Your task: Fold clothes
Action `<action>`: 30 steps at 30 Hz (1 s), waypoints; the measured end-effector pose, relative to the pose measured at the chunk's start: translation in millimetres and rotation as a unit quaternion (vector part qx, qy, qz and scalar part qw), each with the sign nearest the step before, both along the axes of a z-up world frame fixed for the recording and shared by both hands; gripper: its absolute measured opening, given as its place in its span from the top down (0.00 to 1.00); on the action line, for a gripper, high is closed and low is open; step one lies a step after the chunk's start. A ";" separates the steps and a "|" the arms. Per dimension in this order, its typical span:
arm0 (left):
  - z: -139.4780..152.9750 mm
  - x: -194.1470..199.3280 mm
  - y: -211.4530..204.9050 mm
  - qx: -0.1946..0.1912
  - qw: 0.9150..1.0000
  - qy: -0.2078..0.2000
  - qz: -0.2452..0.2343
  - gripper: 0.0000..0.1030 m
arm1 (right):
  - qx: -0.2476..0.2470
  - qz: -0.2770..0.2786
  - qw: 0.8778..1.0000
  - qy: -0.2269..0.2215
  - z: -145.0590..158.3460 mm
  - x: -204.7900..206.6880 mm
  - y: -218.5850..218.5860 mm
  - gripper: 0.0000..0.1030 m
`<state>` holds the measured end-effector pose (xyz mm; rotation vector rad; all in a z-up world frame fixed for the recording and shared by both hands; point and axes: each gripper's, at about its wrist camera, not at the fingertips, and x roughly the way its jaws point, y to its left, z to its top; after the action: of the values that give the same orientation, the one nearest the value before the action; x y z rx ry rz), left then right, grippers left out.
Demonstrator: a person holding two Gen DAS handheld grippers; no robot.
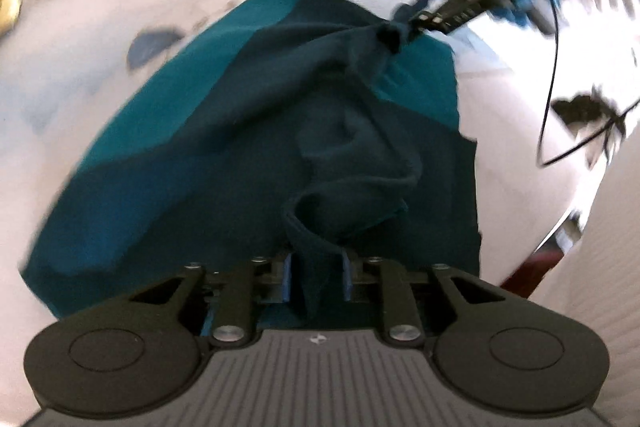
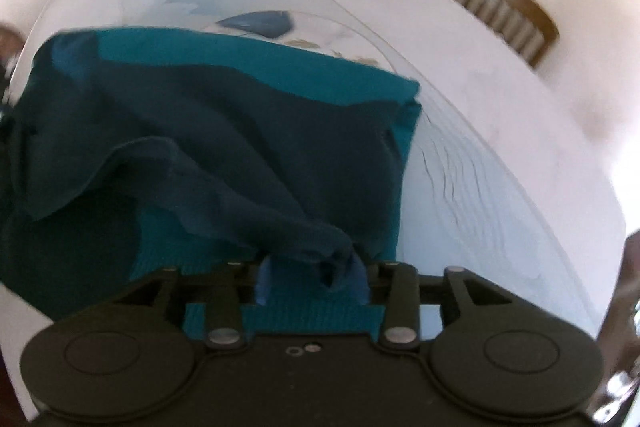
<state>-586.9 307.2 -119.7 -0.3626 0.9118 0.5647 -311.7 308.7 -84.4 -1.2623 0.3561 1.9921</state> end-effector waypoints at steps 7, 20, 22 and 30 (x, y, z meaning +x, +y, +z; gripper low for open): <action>4.1 29.3 -13.4 0.075 0.996 0.045 0.007 0.46 | 0.033 0.112 0.993 -0.026 3.8 -1.9 -7.9 0.00; -10.5 55.1 -27.2 0.119 0.980 0.149 0.064 0.45 | 0.056 0.256 0.965 -0.016 4.9 22.1 -9.3 0.00; -9.6 56.4 -25.7 0.112 0.981 0.146 0.066 0.45 | 0.045 0.278 0.960 -0.010 3.5 15.7 -9.2 0.00; 8.3 53.9 -30.3 0.100 0.982 0.113 0.113 0.91 | 0.000 0.270 0.962 0.036 12.2 29.4 3.2 0.00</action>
<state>-533.0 276.9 -111.4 -0.2225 1.0271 0.9131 -282.3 311.9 -72.2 -1.3936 0.0416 2.4959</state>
